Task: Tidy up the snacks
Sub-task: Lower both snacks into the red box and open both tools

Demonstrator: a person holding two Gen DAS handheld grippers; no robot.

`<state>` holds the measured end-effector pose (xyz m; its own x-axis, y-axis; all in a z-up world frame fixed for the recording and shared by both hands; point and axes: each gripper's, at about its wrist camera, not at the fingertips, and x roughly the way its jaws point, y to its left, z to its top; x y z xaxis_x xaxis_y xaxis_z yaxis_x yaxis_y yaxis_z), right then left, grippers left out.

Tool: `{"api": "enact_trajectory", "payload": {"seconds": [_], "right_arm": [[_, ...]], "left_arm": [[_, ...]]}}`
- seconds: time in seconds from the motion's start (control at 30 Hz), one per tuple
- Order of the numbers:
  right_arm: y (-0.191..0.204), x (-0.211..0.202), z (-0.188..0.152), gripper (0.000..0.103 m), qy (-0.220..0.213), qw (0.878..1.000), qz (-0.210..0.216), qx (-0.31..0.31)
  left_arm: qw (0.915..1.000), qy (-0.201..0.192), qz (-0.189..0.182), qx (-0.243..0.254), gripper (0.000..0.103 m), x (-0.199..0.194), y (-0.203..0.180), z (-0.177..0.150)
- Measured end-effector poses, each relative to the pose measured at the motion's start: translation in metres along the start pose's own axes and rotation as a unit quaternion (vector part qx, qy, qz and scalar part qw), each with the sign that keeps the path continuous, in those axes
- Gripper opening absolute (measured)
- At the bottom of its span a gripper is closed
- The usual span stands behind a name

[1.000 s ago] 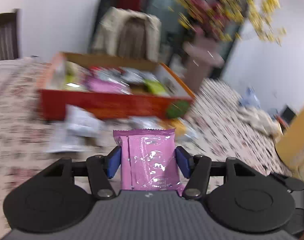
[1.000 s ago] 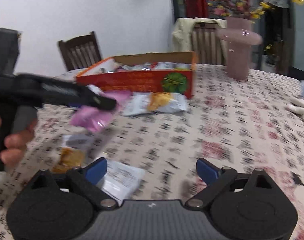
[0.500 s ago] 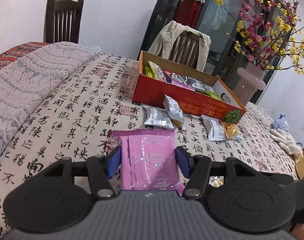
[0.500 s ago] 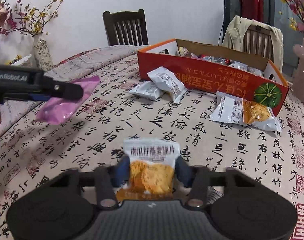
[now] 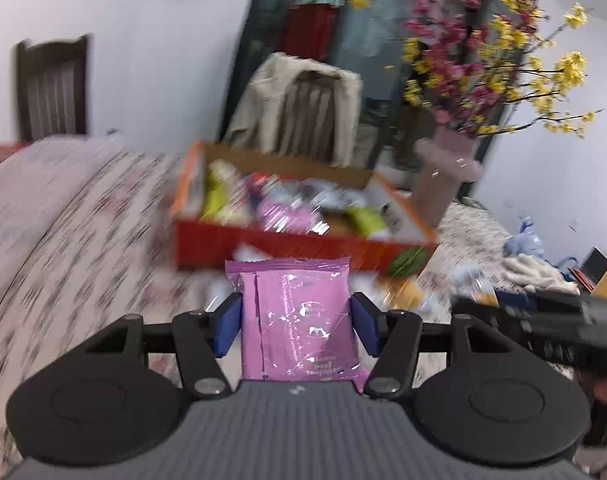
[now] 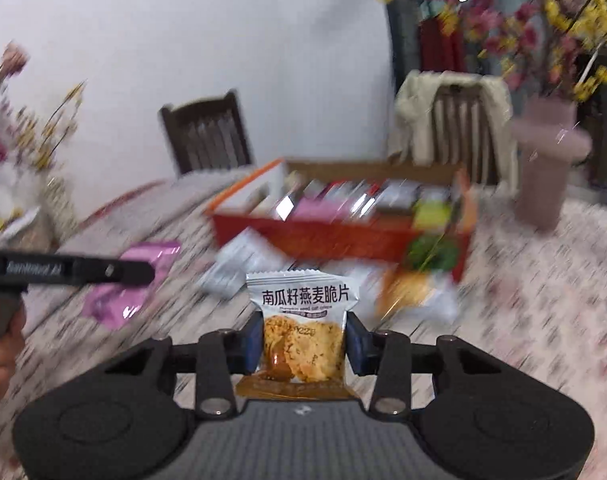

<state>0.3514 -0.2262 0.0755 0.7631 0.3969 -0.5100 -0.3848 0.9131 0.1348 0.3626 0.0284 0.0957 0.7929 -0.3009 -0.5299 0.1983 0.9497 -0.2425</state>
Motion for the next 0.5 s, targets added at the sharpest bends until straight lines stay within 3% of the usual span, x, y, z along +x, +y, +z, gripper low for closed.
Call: {"api": "enact_trajectory", "payload": {"seconds": [0.17, 0.27, 0.37, 0.5], "right_arm": [[-0.048, 0.045, 0.072, 0.04, -0.026, 0.999, -0.009, 0.018], [-0.081, 0.095, 0.107, 0.04, -0.017, 0.999, -0.024, 0.044], [-0.108, 0.138, 0.128, 0.04, -0.004, 0.996, -0.033, 0.082], [-0.124, 0.183, 0.139, 0.04, 0.012, 0.995, -0.044, 0.086]], "left_arm": [[0.9994, 0.007, -0.01, 0.031, 0.059, 0.069, -0.029, 0.053], [0.999, 0.037, -0.014, 0.019, 0.059, 0.123, -0.04, 0.073], [0.9982, 0.056, 0.003, 0.019, 0.059, 0.174, -0.044, 0.079], [0.997, 0.072, 0.028, 0.008, 0.06, 0.229, -0.043, 0.073]]}}
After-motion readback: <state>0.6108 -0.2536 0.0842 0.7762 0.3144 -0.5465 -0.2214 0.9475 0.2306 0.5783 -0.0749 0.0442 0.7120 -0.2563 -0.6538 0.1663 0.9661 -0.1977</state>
